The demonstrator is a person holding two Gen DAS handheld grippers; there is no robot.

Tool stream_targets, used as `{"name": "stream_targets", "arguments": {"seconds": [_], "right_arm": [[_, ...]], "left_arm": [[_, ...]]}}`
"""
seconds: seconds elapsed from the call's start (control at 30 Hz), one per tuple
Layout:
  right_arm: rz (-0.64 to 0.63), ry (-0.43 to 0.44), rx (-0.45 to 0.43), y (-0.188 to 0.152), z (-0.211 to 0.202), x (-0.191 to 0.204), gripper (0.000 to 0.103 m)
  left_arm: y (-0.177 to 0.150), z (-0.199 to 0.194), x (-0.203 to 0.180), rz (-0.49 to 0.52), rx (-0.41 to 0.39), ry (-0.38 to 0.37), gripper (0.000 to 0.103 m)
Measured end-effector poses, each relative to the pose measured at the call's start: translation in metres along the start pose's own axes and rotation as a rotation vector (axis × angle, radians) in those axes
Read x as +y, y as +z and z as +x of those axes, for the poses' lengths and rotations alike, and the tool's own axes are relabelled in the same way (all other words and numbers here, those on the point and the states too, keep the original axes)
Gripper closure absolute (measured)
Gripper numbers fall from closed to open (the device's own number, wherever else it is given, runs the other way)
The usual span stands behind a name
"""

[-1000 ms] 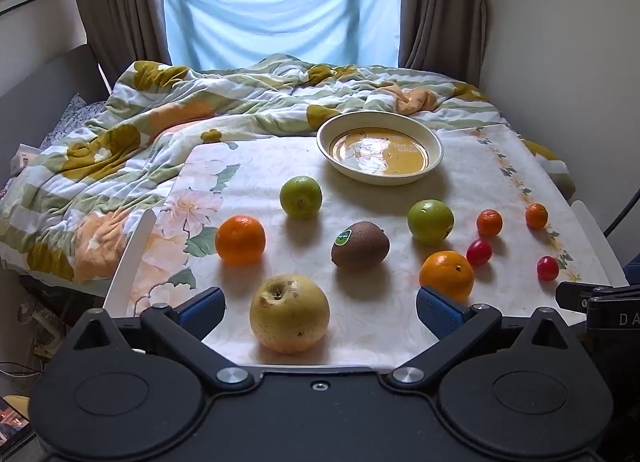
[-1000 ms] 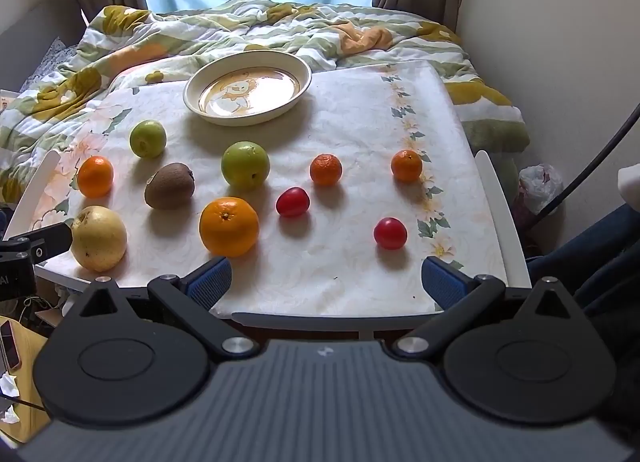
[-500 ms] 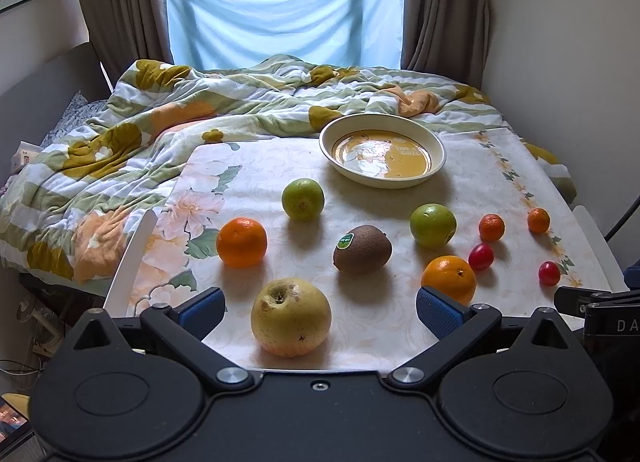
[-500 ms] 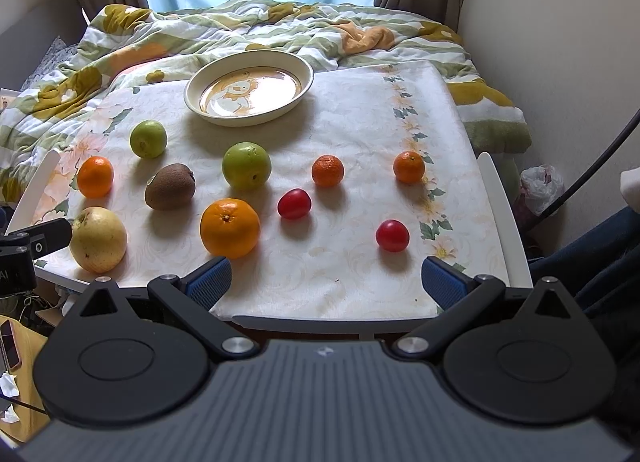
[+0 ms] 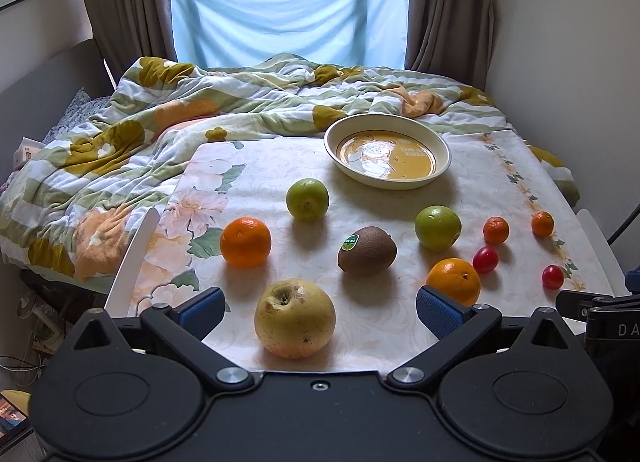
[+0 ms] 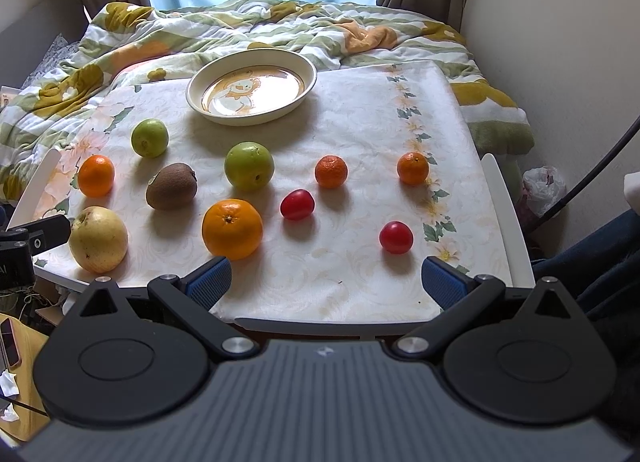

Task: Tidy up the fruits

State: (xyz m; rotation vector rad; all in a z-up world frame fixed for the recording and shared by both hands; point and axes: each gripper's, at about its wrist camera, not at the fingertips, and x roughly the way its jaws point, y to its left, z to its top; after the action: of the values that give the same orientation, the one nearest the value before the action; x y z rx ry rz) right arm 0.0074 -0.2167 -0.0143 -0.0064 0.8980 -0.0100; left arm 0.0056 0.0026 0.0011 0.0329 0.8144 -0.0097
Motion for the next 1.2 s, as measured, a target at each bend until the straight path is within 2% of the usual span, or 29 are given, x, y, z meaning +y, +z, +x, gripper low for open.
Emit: {"name": "stream_targets", "arguments": {"seconds": [1.2], "right_arm": [[0.003,0.002,-0.002,-0.0019,-0.0036,0.0004,0.000]], "left_arm": [[0.0002,-0.0007,0.0009,-0.001,-0.005,0.002,0.000]]}}
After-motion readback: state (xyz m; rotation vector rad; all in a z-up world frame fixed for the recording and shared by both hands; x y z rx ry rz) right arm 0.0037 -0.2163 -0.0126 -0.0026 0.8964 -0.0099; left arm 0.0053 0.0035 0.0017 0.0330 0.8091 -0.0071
